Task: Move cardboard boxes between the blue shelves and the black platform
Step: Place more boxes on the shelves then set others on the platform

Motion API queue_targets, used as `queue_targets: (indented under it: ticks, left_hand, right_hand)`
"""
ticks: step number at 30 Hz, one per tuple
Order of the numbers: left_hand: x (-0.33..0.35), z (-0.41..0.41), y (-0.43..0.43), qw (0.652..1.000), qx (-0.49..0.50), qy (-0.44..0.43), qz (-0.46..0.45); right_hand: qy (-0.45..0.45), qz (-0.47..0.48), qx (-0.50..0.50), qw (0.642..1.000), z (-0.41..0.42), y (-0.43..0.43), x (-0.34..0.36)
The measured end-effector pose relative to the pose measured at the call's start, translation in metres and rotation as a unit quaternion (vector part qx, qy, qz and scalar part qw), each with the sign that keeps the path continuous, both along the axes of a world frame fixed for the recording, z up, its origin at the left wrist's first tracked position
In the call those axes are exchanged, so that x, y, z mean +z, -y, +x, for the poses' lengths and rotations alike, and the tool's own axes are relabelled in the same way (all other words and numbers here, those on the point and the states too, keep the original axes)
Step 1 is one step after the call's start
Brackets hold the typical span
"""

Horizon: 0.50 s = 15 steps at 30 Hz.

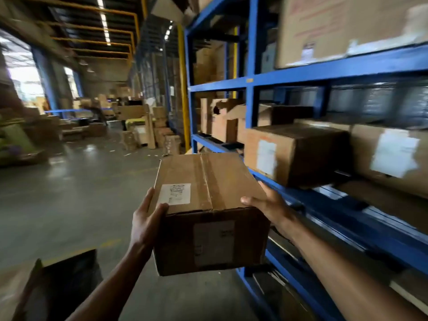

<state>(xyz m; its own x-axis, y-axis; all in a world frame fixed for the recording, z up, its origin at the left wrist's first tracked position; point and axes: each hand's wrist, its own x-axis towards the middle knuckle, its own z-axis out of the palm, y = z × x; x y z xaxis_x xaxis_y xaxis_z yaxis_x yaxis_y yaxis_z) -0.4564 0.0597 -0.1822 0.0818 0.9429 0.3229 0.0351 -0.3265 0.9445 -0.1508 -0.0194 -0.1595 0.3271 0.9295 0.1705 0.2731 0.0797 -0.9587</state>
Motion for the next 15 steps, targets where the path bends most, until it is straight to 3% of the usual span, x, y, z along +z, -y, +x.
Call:
queue_targets:
  ticks: [15]
  left_hand:
    - [0.041, 0.112, 0.124, 0.985, -0.157, 0.009, 0.064]
  right_hand:
    - [0.025, 0.039, -0.175, 0.983, 0.059, 0.224, 0.036]
